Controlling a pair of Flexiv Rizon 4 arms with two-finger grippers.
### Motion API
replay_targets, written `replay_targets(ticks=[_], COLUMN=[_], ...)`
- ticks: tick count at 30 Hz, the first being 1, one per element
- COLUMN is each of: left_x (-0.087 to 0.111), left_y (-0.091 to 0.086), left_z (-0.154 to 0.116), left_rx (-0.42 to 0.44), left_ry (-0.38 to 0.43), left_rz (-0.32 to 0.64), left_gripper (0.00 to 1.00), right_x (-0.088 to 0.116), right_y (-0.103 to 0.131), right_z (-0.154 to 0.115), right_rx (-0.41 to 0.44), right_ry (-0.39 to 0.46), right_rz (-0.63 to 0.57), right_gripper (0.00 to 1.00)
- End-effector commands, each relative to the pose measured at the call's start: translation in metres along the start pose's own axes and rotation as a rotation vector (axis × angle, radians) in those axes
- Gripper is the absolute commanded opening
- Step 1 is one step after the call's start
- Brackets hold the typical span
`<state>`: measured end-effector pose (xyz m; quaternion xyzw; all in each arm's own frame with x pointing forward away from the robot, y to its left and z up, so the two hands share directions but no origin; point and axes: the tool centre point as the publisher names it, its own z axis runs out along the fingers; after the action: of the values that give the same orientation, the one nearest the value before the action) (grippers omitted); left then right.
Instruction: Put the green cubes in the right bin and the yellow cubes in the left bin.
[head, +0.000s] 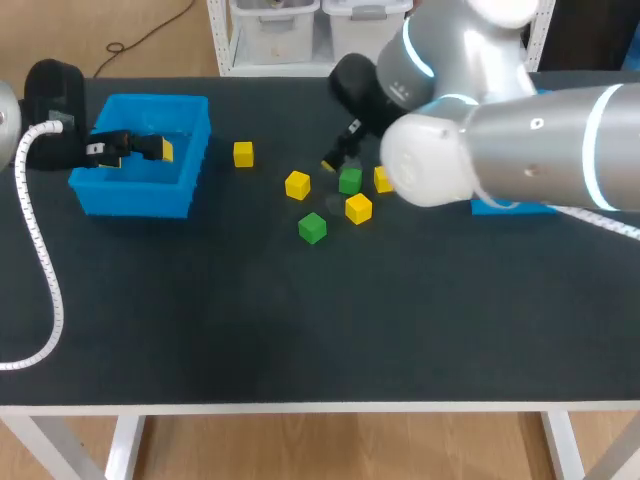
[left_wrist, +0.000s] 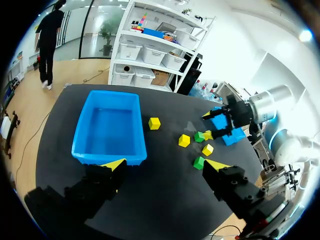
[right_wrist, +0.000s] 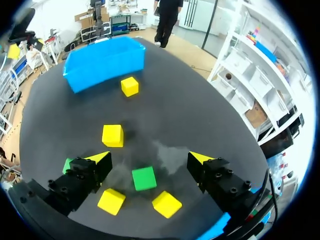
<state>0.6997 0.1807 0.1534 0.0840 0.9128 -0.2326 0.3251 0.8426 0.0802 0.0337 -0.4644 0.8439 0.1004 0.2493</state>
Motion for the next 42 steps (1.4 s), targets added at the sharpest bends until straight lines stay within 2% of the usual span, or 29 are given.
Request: replay_targets(ticks=[1, 9, 19, 20, 21, 22, 23, 28, 33, 38, 42], left_x=[0.001, 0.001, 0.001, 0.001, 0.001, 0.001, 0.001, 0.001, 0.001, 0.001, 0.001], left_y=[0.004, 0.004, 0.004, 0.004, 0.004, 0.004, 0.004, 0.004, 0.004, 0.004, 0.004], left_z=[0.0, 0.0, 0.0, 0.0, 0.0, 0.0, 0.0, 0.0, 0.0, 0.0, 0.0], left_rx=[0.016, 0.016, 0.016, 0.016, 0.016, 0.016, 0.016, 0.016, 0.016, 0.016, 0.016], left_ry=[-0.008, -0.008, -0.008, -0.008, -0.008, -0.008, -0.008, -0.008, -0.008, -0.008, -0.008], left_rz=[0.003, 0.003, 0.003, 0.003, 0.003, 0.003, 0.003, 0.003, 0.003, 0.003, 0.003], left_gripper=[1.0, 1.0, 1.0, 1.0, 1.0, 1.0, 1.0, 1.0, 1.0, 1.0, 1.0], right_x=[0.003, 0.018, 0.041, 0.042, 0.044, 0.046, 0.046, 0.048, 0.038, 0.023, 0.022], right_y=[-0.004, -0.015, -0.003, -0.002, -0.002, -0.002, -0.002, -0.001, -0.004, -0.028, -0.058], right_z=[0.017, 0.025, 0.028, 0.029, 0.03, 0.031, 0.031, 0.032, 0.017, -0.039, -0.085], right_rx=[-0.02, -0.013, -0.015, -0.01, -0.001, 0.01, 0.01, 0.049, 0.082, 0.153, 0.229], right_ry=[0.012, 0.038, 0.076, 0.082, 0.087, 0.092, 0.096, 0.106, 0.083, 0.0, -0.06], right_rz=[-0.013, 0.025, 0.01, 0.004, 0.001, 0.0, 0.001, -0.005, 0.018, 0.099, 0.186], right_gripper=[1.0, 1.0, 1.0, 0.84, 0.44, 0.2, 0.0, 0.0, 0.0, 0.0, 0.0])
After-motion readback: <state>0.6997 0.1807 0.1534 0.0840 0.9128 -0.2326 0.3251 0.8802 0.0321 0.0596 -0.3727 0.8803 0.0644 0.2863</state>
